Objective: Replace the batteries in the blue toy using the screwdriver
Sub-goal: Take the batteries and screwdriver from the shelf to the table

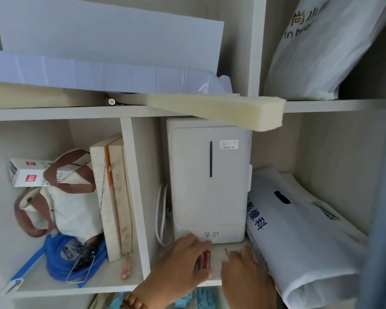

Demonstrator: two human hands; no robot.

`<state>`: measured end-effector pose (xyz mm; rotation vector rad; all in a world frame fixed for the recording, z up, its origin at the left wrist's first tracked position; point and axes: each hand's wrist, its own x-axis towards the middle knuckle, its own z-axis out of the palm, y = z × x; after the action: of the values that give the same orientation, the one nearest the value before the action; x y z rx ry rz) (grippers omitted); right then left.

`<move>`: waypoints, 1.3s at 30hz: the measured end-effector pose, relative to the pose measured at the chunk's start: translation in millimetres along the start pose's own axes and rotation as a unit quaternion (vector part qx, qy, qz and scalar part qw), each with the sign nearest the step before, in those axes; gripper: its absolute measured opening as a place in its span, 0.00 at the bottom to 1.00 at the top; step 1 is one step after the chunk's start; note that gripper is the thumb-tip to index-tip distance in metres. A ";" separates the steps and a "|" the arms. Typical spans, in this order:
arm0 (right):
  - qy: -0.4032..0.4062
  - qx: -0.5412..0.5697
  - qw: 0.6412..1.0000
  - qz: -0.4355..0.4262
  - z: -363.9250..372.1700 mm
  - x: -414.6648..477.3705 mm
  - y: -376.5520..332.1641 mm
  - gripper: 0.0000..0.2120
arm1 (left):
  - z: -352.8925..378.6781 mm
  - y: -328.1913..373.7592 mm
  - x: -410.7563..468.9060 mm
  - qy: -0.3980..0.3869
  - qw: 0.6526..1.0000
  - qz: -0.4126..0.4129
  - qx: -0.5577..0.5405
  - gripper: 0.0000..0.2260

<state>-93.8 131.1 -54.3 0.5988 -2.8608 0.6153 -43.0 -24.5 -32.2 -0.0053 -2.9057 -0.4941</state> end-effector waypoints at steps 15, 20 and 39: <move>-0.022 0.029 0.999 -0.028 -10.1 3.2 2.4 0.14 | 5.4 -8.3 21.0 0.014 0.991 0.133 0.024 0.28; -0.032 0.057 0.997 -0.041 -13.4 5.2 7.8 0.14 | 5.2 -6.7 19.6 0.010 0.992 0.126 0.020 0.26; -0.047 0.043 0.998 -0.028 -22.7 -8.6 6.5 0.15 | 8.3 3.7 3.7 0.059 0.982 0.058 0.173 0.27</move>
<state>-87.2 149.1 -38.1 0.7381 -2.9037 0.7238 -48.1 -18.4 -38.0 -0.0915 -2.8131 0.0322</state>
